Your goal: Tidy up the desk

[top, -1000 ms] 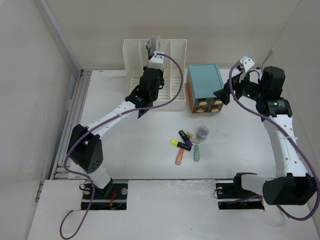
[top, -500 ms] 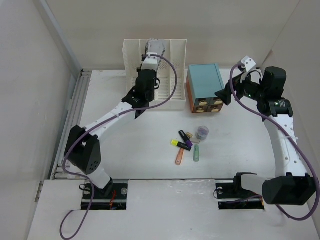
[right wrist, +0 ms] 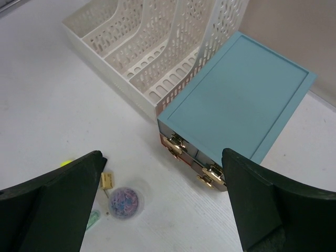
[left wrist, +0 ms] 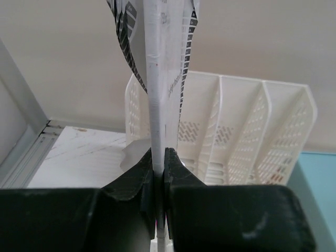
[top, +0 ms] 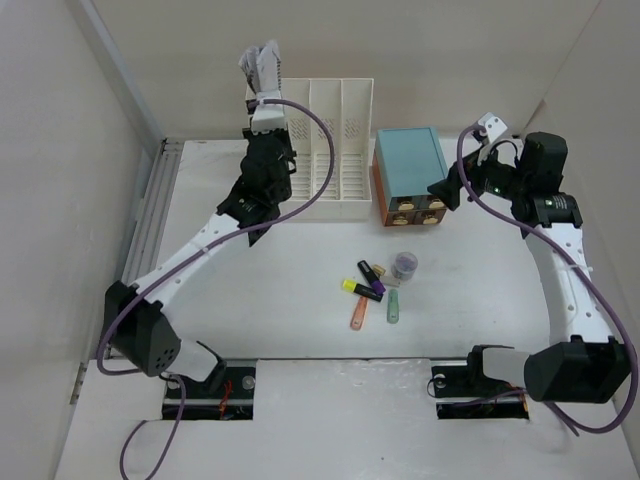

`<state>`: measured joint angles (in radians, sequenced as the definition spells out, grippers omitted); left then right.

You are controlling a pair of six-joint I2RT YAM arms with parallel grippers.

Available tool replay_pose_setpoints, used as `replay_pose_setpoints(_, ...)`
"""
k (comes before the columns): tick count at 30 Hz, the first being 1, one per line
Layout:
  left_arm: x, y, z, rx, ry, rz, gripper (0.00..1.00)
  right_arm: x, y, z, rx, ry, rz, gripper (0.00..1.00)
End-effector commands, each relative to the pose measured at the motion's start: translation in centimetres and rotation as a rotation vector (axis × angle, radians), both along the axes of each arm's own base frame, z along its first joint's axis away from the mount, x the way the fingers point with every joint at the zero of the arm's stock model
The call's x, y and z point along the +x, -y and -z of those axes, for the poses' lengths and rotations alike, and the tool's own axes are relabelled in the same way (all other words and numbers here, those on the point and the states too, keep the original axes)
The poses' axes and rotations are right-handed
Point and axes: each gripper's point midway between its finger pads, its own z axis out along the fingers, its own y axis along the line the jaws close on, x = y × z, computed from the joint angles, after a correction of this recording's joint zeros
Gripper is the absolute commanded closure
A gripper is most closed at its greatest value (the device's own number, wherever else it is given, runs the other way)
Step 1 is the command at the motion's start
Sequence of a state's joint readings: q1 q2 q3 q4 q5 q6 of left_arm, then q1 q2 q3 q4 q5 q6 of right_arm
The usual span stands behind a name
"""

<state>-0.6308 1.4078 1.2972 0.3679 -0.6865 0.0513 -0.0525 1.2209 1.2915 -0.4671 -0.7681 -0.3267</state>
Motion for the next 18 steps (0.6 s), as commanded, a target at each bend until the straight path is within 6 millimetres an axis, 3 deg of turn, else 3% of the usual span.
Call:
replay_pose_setpoints(1, 2.0, 0.4, -0.9, -0.015, 0.036, -0.010, 1.00, -0.3, -0.3, 0.0, 0.003, 0.009, -0.030, 0.00)
replay_pose_setpoints(5, 4.5, 1.8, -0.7, -0.009, 0.045, 0.028, 1.00, 0.0, -0.1, 0.3, 0.000, 0.000, -0.021, 0.00)
replay_pose_setpoints(6, 5.2, 2.5, 0.2, 0.006, 0.025, 0.041, 1.00, 0.0, -0.1, 0.3, 0.000, 0.000, -0.021, 0.00)
replay_pose_setpoints(10, 6.8, 3.7, -0.3, -0.012, 0.035, 0.072, 1.00, 0.2, -0.1, 0.6, -0.006, -0.003, -0.024, 0.00)
replay_pose_setpoints(12, 7.0, 3.8, -0.4, -0.014, 0.037, 0.072, 1.00, 0.1, -0.1, 0.8, -0.005, -0.012, -0.024, 0.00)
replay_pose_setpoints(18, 9.2, 2.8, 2.3, -0.010, 0.011, 0.026, 1.00, 0.1, -0.1, 0.8, -0.011, -0.006, -0.026, 0.00)
